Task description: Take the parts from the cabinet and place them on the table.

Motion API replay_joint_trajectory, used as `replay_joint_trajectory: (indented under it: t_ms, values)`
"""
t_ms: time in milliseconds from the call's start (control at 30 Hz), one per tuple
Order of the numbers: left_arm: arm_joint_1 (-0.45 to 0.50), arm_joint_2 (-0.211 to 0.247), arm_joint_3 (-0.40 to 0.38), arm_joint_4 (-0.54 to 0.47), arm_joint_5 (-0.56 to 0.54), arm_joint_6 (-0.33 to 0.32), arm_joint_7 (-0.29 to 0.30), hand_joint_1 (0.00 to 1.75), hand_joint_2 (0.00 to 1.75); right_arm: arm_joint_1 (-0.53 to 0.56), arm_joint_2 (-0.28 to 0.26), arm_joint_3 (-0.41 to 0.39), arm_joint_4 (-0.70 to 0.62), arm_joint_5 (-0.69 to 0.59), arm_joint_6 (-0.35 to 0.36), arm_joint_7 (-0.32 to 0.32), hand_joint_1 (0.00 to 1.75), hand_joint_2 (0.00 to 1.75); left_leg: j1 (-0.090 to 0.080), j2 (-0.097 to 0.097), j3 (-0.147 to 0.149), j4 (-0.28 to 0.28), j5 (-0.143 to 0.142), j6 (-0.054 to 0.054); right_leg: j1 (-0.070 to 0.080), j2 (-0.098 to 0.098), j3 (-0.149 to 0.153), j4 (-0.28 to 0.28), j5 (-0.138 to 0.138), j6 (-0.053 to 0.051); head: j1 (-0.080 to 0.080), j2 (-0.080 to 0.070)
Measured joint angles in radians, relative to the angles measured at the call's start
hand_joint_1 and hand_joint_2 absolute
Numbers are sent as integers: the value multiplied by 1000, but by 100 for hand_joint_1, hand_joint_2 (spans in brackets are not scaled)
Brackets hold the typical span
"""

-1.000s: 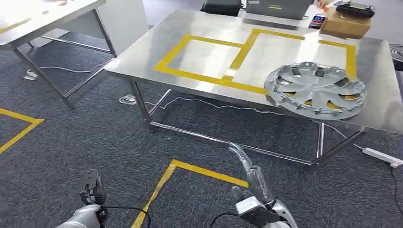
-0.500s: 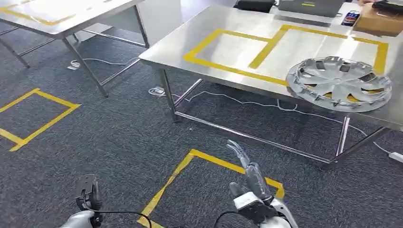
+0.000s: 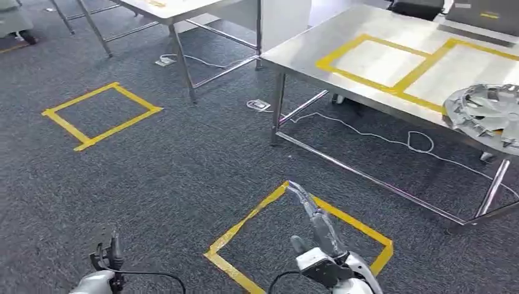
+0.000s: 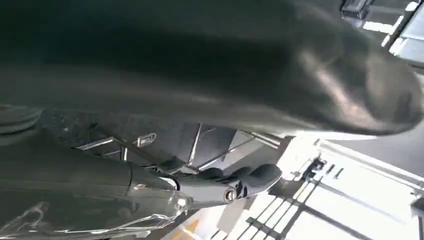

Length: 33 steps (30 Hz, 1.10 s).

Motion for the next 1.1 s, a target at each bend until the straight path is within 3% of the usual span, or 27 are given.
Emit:
replay_joint_trajectory:
  t_ms: [33, 67, 100, 133, 167, 200, 233, 267, 367, 400, 433, 467, 533, 567, 633, 667, 700, 733, 767, 800, 867, 900, 933, 967, 1033, 1067, 1100]
  values:
    - [2, 0, 0, 0, 0, 0, -1, 0, 0, 0, 0, 0, 1, 0, 0, 0, 0, 0, -4, -14, -12, 0, 9, 3, 3, 7, -20, 73, -32, -3, 0, 0]
    - [5, 0, 0, 0, 0, -1, -2, 0, 0, 0, 0, 0, 2, 0, 0, 0, 0, 0, -7, -28, -24, 0, 18, 4, 7, 10, -24, 108, -40, -9, -1, 0]
    - [9, 0, 0, 0, 0, -2, -3, 0, 0, 0, 0, 0, 2, 3, 1, 0, 0, 0, -9, -42, -34, 0, 27, 4, 12, 11, -5, 96, -24, -17, -1, 0]
    - [11, 0, 0, 0, 2, -4, -7, 0, 0, 0, 0, 0, 2, 3, 2, 1, 0, 0, -11, -56, -43, 1, 35, 3, 17, 14, 33, 45, 6, -25, -1, 0]
    - [11, 0, 0, 0, 3, -6, -11, 0, 0, -1, 0, 0, 2, 5, 2, 1, 0, 0, -11, -71, -50, 1, 43, 2, 22, 25, 94, -43, 39, -34, -2, 0]
    - [11, 0, 0, 0, 3, -7, -15, 0, 0, -2, 0, 0, 2, 7, 2, 1, 0, 0, -11, -86, -55, 1, 50, 0, 25, 53, 160, -142, 61, -44, 0, 0]
    - [11, -4, 0, 0, 3, -9, -16, 0, 0, -6, 0, -1, 2, 8, 2, 1, 0, 0, -11, -93, -61, 1, 56, -5, 23, 96, 197, -205, 37, -54, -2, 0]
    - [9, -4, 0, -1, 3, -10, -16, 0, 0, -6, 0, -1, 1, 9, 2, 0, 0, 0, -9, -105, -65, 1, 64, -9, 21, 93, 207, -215, 47, -41, -4, 0]
    - [18, -5, 0, -1, 4, -10, -17, 0, 0, -6, 0, -1, 0, 11, 2, 1, 0, 0, -5, -134, -74, -7, 84, -30, 27, 70, 199, -223, 57, -48, 1, 0]
    - [21, 2, 0, -2, 4, -10, -17, 0, 0, -7, 3, -2, 0, 11, 2, 1, 0, 0, -4, -121, -79, -1, 77, -29, 16, 53, 202, -236, 69, -54, 3, 0]
    - [22, -3, 0, -2, 4, -10, -17, 0, 0, -8, 5, -3, 0, 11, 3, 1, 0, 0, -10, -72, -94, 29, 42, -35, 18, 44, 200, -241, 74, -61, -6, 0]
    - [19, -5, 0, -2, 4, -10, -17, 0, 0, -8, 6, -3, 0, 11, 3, 0, 0, 0, -10, -43, -122, 91, -4, -42, 18, 31, 195, -241, 78, -63, -10, 0]
    - [18, -6, 0, -2, 4, -10, -17, 0, 0, -3, 6, -4, 0, 11, 3, 2, 0, 0, -5, -18, -190, 257, -85, -53, 18, 1, 185, -241, 83, -63, -10, 0]
    - [20, -6, 0, -2, 4, -10, -17, 0, 0, -2, 6, -5, 0, 11, 3, 2, 0, 0, -2, -15, -206, 305, -97, -57, 17, -12, 181, -241, 85, -63, -10, 0]
    - [22, -5, 0, -2, 4, -9, -17, 0, 0, -2, 6, -5, 0, 11, 3, 2, 0, 0, 3, -12, -175, 270, -58, -63, 16, -39, 176, -240, 88, -60, -10, 0]
    - [21, -5, 0, -2, 4, -10, -17, 0, 0, -2, 6, -5, 0, 11, 3, 2, 0, 0, 5, -3, -125, 192, -17, -65, 15, -54, 176, -240, 88, -57, -10, 0]
    - [21, -5, 0, -3, 4, -9, -17, 0, 0, -3, 7, -5, 0, 11, 3, 2, 0, 0, 5, 24, -68, 102, 18, -67, 15, -66, 177, -238, 86, -53, -10, 0]
    - [19, -5, 0, -3, 4, -9, -17, 0, 0, -4, 8, -5, 0, 11, 3, 2, 0, 0, 3, 85, -21, 30, 28, -69, 21, -76, 177, -237, 83, -46, -11, 0]
    - [15, -7, 0, -4, 4, -10, -17, 0, 0, -4, 7, -5, 0, 11, 3, 2, 0, 0, -12, 91, -9, 7, 24, -61, 24, -87, 170, -231, 80, -40, -16, 0]
    - [14, -6, 0, -4, 4, -10, -17, 0, 0, -4, 8, -6, 0, 11, 3, 3, 0, 0, -7, 84, -15, 3, 21, -45, 31, -97, 176, -228, 81, -37, -8, 0]
    - [19, -5, 0, -4, 5, -9, -17, 0, 0, -5, 9, -6, 0, 11, 3, 2, 0, 0, -8, 55, -24, 1, 16, -27, 29, -122, 175, -227, 81, -31, -6, 0]
    - [20, -4, 0, -4, 8, -9, -17, 0, 0, -6, 8, -6, 0, 13, 6, 2, 0, 0, -3, 42, -23, -4, 20, -17, 25, -115, 174, -224, 73, -21, -10, 0]
    - [20, -6, 0, -4, 11, -9, -17, 0, 0, -8, 9, -6, 0, 14, 9, 2, 0, 0, -2, 29, -25, -4, 23, -13, 19, -53, 162, -198, 49, -15, -6, 0]
    - [17, -4, 0, -4, 14, -10, -18, 0, 0, -7, 8, -6, 0, 14, 11, 0, 0, 0, -1, 17, -26, -4, 26, -7, 16, -15, 136, -137, 12, -13, -6, 0]
    - [11, 0, 0, -6, 19, -16, -18, 0, 0, -3, 8, -6, 0, 15, 16, 0, 0, 0, -2, -10, -32, -4, 29, 0, 16, 6, 60, 30, -60, -11, -6, 0]
    - [11, 2, 0, -6, 19, -19, -18, 0, 0, -3, 9, -6, 2, 15, 18, 0, 0, 0, -3, -24, -34, -4, 31, 2, 16, 8, 30, 89, -78, -11, -6, 0]
    - [13, 4, 0, -6, 20, -21, -17, 0, 0, -4, 9, -6, 2, 16, 21, -2, 0, 0, -4, -40, -36, -4, 33, 2, 16, 9, 20, 104, -71, -12, -8, 0]
